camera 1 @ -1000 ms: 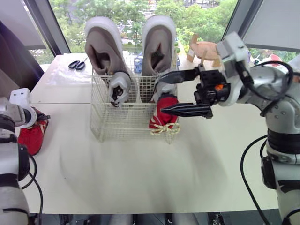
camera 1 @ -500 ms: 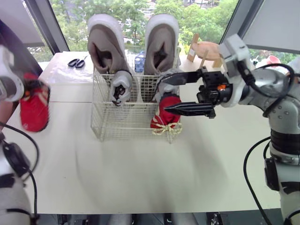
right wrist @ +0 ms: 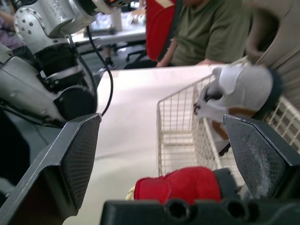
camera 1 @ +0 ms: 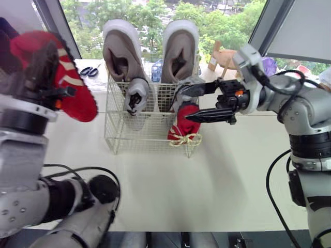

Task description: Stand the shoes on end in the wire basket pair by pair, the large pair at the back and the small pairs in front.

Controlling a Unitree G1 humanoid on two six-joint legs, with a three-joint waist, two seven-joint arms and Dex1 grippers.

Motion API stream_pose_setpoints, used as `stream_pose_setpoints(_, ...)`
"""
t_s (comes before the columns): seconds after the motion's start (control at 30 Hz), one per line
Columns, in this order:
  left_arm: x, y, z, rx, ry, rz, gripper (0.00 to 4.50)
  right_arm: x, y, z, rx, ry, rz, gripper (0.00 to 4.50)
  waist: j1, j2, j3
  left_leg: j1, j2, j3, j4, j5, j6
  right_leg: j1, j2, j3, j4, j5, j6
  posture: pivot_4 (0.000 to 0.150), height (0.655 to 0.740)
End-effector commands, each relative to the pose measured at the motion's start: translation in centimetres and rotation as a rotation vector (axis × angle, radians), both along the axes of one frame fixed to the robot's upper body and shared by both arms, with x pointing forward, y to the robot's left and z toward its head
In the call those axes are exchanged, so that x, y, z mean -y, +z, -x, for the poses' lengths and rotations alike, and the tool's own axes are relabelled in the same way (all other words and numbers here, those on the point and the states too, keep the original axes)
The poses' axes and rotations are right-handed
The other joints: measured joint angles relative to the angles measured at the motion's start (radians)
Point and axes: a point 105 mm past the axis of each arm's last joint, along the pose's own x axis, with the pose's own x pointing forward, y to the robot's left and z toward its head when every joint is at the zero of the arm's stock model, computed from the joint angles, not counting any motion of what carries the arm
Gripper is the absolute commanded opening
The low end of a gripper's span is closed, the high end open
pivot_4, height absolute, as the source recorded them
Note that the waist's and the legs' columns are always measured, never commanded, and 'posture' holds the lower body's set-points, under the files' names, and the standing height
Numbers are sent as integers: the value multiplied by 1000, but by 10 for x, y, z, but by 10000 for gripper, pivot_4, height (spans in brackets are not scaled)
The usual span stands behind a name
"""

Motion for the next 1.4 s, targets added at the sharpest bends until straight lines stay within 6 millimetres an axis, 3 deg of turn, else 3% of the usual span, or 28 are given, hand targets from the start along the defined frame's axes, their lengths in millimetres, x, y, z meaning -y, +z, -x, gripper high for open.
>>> stream_pose_setpoints(0.03, 21, 7, 11, 96, -85, 15, 346, 0, 11, 1, 51, 11, -2, 45000, 0, 0, 0, 0, 0, 0, 0, 0, 0, 0, 0, 1, 0, 0, 0, 1500, 7400)
stream_pose_setpoints(0.37, 30, -21, -9, 7, -161, -48, 346, 6, 9, 8, 17, -38, -1, 45000, 2, 0, 0, 0, 0, 2, 0, 0, 1, -1, 0, 2, 0, -2, -4, 1500, 7400)
stream_pose_setpoints(0.53, 42, -40, -29, -37, -202, -81, 346, 8, 8, 13, 1, -67, -7, 45000, 2, 0, 0, 0, -1, 2, 0, -1, 2, 0, 0, 2, -1, -2, -4, 1500, 7400)
stream_pose_setpoints(0.8, 62, -36, -42, 21, -228, -117, 346, 11, 11, 19, -15, -107, -14, 45000, 2, 0, 0, 0, 0, 3, 0, -2, 3, 0, 0, 2, -2, -2, -4, 1500, 7400)
stream_pose_setpoints(1.13, 67, -98, -51, -116, -155, -254, 346, 12, 15, 19, -24, -121, -15, 45000, 1, 7, -4, 1, 0, 4, 0, -2, 4, 1, 0, 2, -2, -2, -5, 1500, 7400)
stream_pose_setpoints(1.4, 43, -138, -42, -235, -85, -142, 346, 11, 13, 18, -27, -123, -17, 45000, -1, 14, -8, 2, 1, 4, 0, -2, 5, 1, 0, 2, -2, -3, -5, 1500, 7400)
